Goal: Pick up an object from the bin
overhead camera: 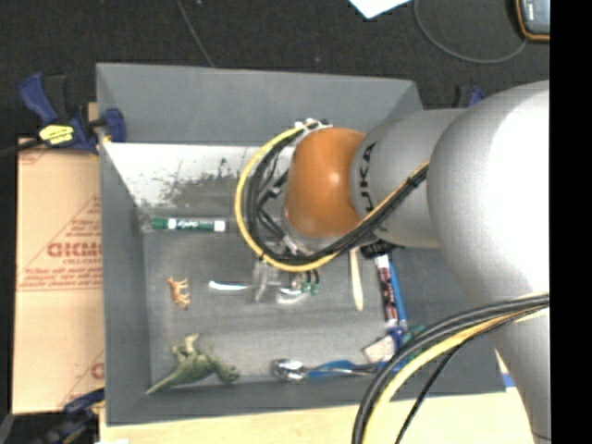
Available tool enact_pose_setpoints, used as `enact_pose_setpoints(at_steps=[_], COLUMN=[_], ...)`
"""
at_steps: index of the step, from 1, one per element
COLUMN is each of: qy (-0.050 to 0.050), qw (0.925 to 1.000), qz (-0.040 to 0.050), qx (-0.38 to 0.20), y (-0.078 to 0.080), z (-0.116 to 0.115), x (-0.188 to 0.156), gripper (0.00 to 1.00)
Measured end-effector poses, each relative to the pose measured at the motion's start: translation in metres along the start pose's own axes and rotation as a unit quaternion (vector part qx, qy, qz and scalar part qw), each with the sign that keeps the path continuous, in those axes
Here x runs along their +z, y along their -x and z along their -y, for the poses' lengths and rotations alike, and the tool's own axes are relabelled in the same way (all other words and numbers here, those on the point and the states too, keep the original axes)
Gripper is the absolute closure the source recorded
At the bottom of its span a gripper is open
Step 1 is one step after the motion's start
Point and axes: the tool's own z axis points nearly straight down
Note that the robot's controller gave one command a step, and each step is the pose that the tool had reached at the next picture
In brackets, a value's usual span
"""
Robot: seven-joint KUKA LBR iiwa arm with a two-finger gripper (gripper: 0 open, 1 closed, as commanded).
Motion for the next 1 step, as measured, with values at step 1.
enact_pose_setpoints(at_steps=[1], qy=[0.000], qw=[1.0000], qz=[-0.0024], qx=[0.000], y=[-0.0013], z=[0.0007], x=[-0.0200], gripper=[1.00])
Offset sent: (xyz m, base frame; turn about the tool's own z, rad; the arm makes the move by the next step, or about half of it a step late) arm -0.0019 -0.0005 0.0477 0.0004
